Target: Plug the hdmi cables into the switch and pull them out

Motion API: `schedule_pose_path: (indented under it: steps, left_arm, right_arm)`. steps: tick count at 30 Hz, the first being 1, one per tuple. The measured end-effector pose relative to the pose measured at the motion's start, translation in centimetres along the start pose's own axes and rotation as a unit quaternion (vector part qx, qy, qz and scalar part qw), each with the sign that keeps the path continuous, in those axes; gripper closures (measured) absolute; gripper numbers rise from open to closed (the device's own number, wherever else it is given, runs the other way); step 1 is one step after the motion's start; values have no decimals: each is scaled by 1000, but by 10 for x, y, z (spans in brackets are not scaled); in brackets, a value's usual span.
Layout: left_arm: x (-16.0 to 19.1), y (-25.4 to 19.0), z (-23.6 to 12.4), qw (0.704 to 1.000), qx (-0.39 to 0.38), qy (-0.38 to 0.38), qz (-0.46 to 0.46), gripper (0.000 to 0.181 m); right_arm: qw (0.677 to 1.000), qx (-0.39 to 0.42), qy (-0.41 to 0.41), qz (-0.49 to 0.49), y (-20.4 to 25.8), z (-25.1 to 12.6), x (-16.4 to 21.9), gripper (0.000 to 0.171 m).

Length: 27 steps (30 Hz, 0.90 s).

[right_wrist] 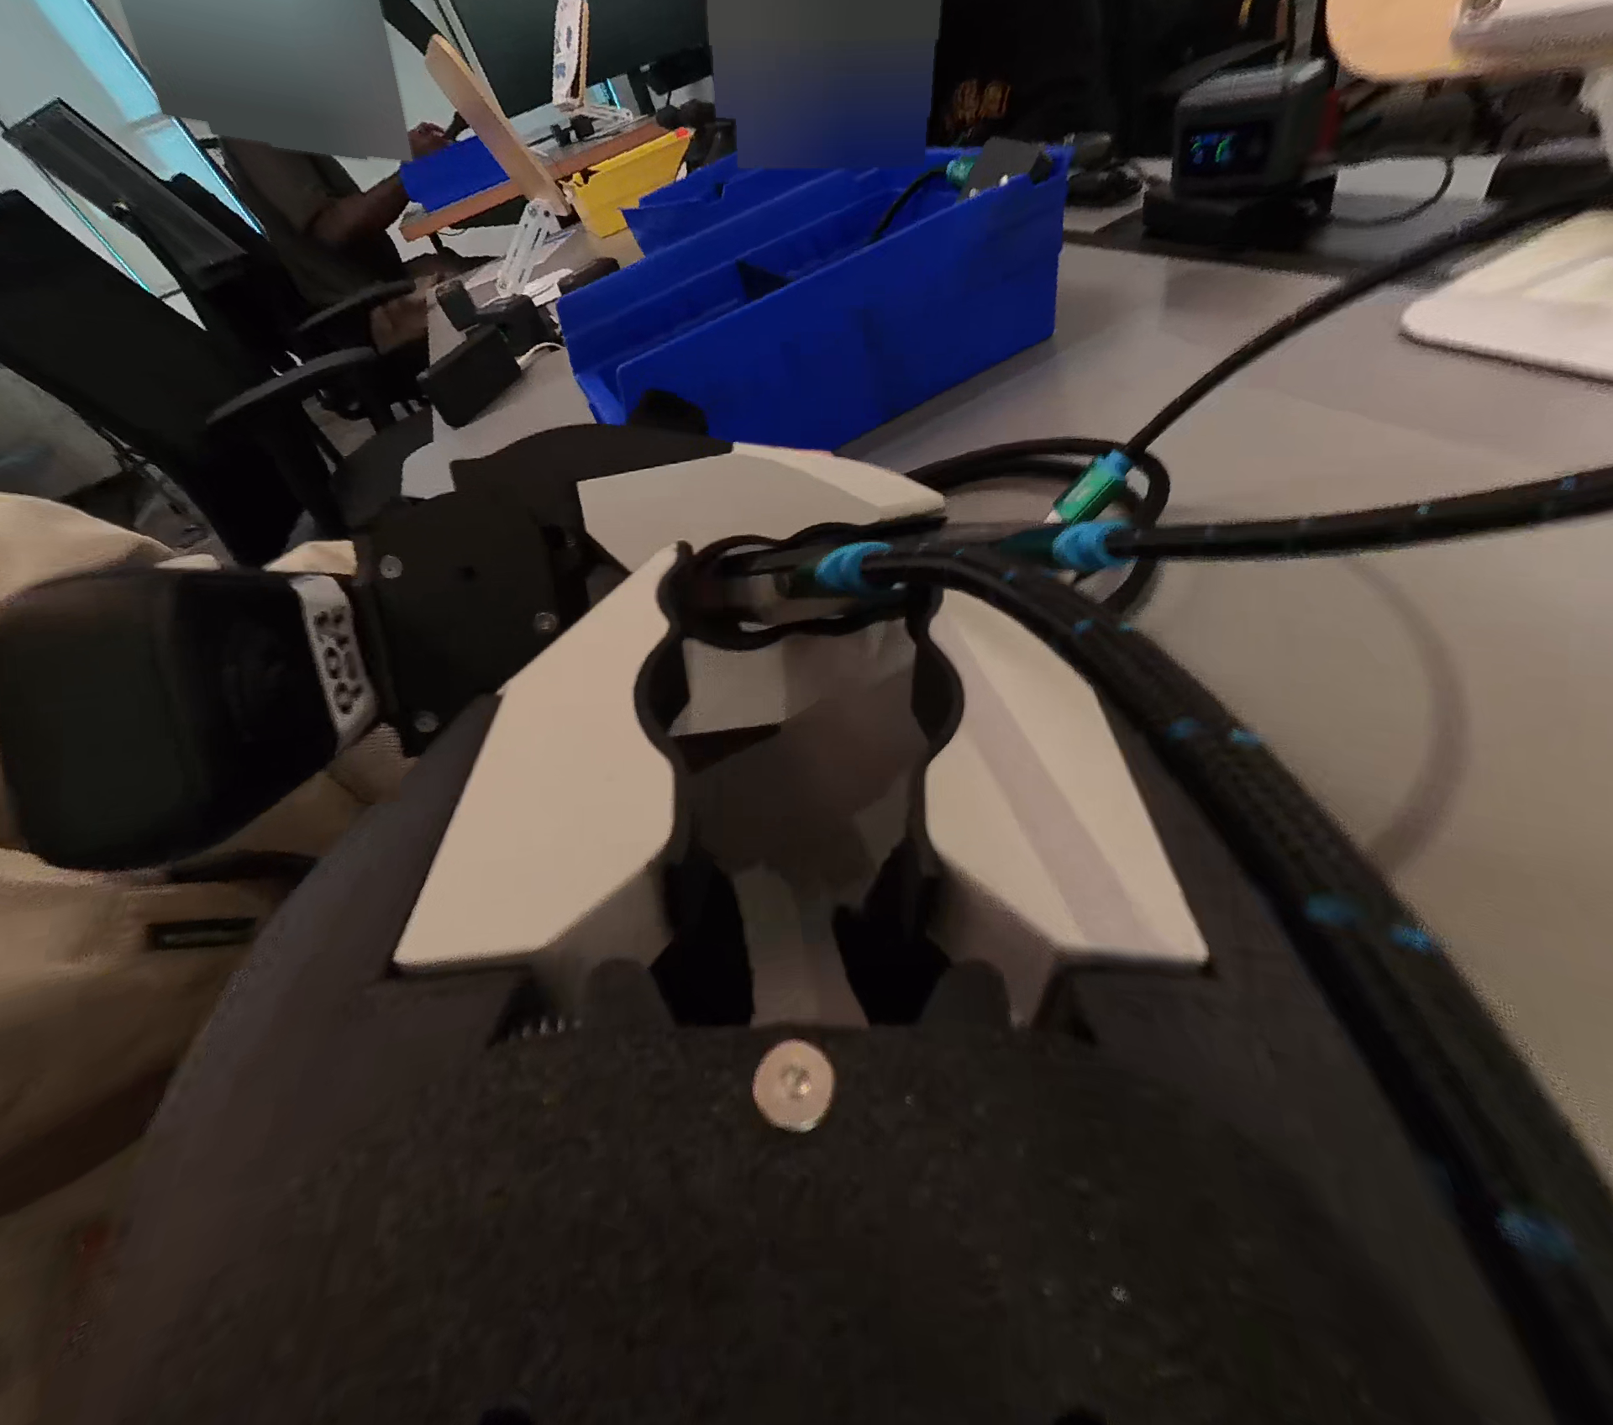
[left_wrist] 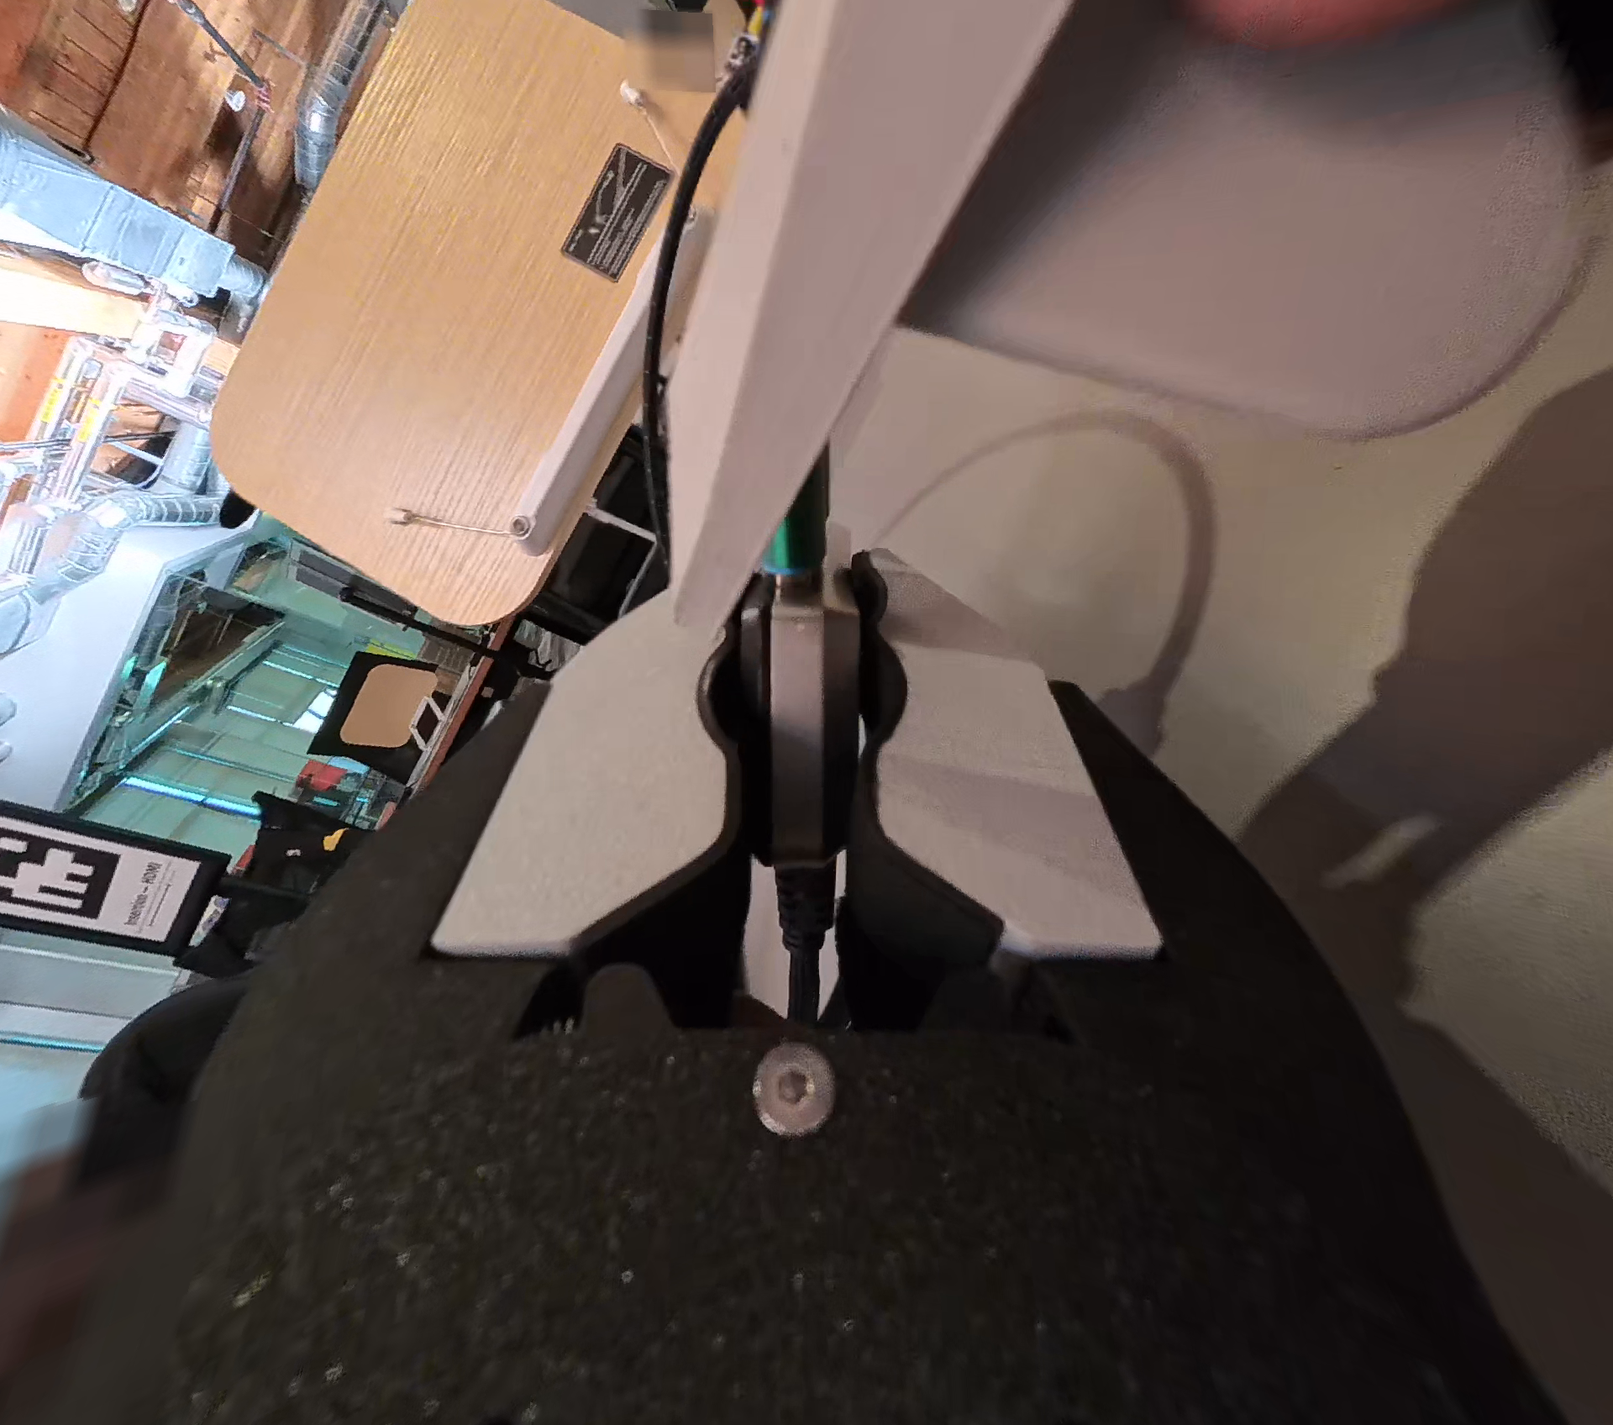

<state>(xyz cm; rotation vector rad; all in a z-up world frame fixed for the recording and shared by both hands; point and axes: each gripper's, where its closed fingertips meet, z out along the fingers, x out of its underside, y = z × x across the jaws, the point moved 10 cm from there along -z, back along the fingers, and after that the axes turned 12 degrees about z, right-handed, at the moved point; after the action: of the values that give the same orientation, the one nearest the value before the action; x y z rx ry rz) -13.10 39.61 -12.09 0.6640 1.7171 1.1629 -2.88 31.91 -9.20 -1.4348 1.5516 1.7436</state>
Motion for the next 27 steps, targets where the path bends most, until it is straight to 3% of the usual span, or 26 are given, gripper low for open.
schedule_pose_path:
  steps: [3,6,9,13,15,20,27]
  left_arm:
    - [10,7,4,1000,-12,21,-16,159]
    - [22,14,6,999,-22,32,-31,159]
    - [28,18,7,999,-31,30,-33,159]
    - [22,15,0,999,-41,-28,11,160]
    - [16,12,-4,996,-46,-66,38,160]
    - [0,0,-14,985,-52,-135,93,160]
    - [-8,-8,-14,984,-37,-138,103,160]
  right_arm:
    - [997,17,64,28,11,-3,1,122]
    - [995,16,94,-3,27,-16,-3,125]
    - [986,-58,149,-39,51,-37,-26,124]
    - [994,7,57,-97,53,-82,-76,129]
    - [992,37,52,-104,42,-92,-83,128]
    - [982,28,143,-122,34,-54,-45,122]
    - [979,63,139,-133,32,-17,-15,150]
